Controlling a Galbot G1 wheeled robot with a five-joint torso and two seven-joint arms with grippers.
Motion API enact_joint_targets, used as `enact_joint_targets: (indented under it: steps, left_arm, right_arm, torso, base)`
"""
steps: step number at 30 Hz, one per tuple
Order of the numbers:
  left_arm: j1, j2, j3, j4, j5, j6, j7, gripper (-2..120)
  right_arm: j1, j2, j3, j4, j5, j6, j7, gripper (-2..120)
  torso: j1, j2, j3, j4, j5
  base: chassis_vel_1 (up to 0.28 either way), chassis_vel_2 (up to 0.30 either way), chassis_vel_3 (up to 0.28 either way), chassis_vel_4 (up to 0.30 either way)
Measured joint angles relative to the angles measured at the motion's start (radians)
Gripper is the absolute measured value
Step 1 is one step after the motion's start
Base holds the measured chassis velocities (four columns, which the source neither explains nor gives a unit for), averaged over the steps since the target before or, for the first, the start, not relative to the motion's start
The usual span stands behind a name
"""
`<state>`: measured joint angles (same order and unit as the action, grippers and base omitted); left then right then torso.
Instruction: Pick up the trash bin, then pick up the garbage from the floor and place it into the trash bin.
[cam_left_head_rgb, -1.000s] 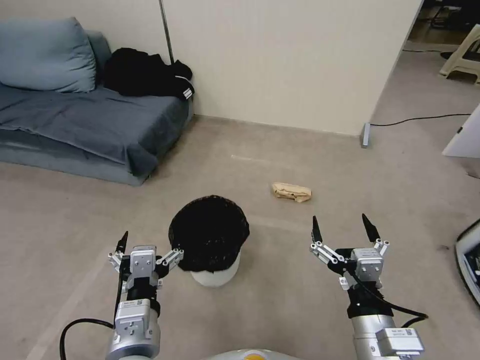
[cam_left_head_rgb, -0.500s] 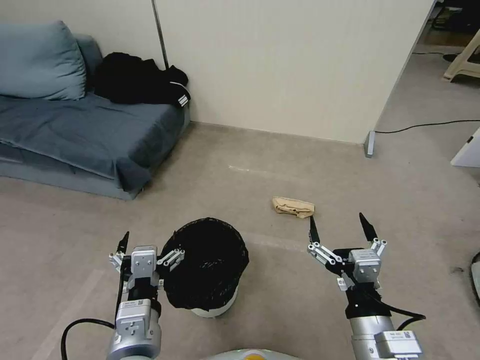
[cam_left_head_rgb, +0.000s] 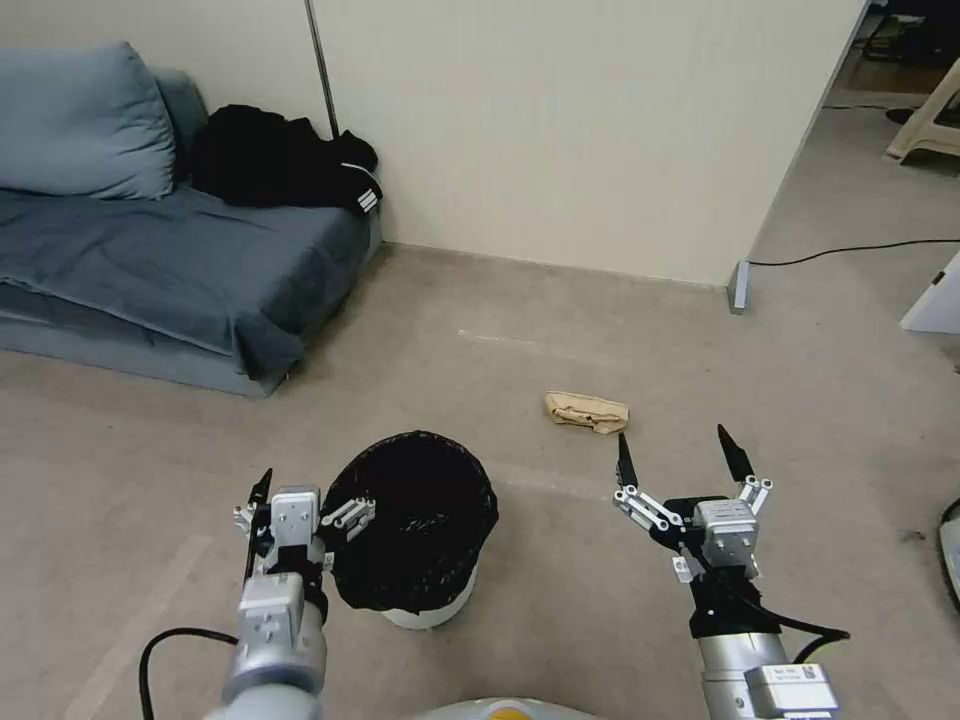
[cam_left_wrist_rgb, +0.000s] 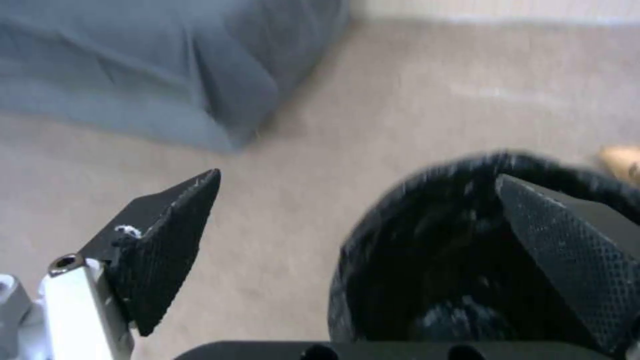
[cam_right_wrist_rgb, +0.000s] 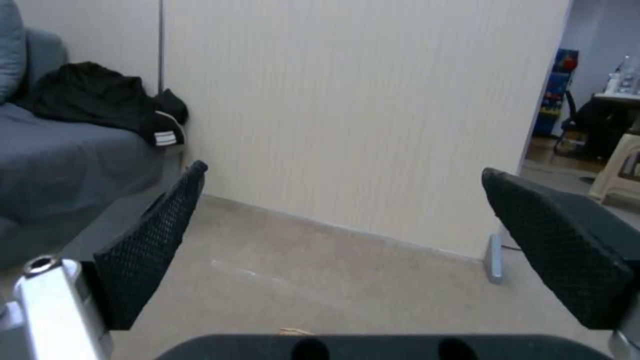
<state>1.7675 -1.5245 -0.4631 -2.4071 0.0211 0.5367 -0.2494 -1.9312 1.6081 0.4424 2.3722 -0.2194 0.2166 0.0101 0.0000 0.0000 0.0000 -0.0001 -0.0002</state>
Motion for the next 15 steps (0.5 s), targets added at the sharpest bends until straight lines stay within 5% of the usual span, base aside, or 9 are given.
enact_joint_targets:
  steps: [7, 15]
  left_arm:
    - [-0.057, -0.002, -0.061, 0.058, -0.043, 0.089, 0.016, 100]
    - [-0.118, -0.01, -0.094, 0.173, -0.07, 0.109, 0.007, 100]
  right_arm:
    - [0.005, 0.0, -0.022, -0.017, 0.0, -0.009, 0.0, 100]
    - [0.006, 0.0, -0.029, -0.017, 0.003, -0.011, 0.0, 100]
  torso:
    - [0.0, 0.0, 0.0, 0.0002, 0.0001]
    - [0.0, 0.0, 0.0, 0.0002, 0.0002]
  base:
    - [0.0, 0.0, 0.0, 0.0]
    - [0.0, 0.0, 0.0, 0.0]
